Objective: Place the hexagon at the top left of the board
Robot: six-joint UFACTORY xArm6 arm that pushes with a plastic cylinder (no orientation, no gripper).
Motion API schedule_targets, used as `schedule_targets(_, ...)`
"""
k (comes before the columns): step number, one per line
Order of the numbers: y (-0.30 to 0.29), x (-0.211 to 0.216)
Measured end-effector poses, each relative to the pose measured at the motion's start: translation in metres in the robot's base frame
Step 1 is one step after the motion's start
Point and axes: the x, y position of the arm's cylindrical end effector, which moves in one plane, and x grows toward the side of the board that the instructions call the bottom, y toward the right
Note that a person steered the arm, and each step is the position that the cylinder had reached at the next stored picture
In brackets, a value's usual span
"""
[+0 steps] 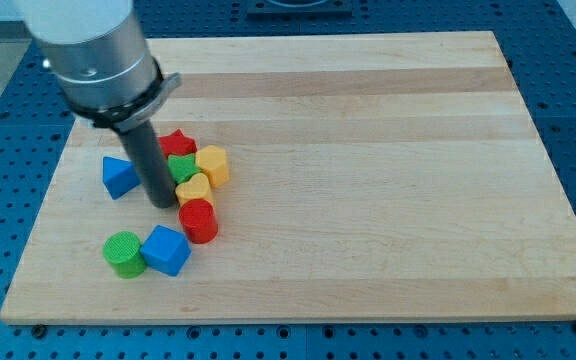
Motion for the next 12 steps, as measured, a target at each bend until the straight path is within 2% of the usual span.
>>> schedule_targets(4,0.101,-0.059)
schedule_targets(5,0.108,-0.079)
schedule_targets(8,0.108,-0.143)
schedule_targets(10,0.076,-0.146)
schedule_targets(12,0.044,-0.132)
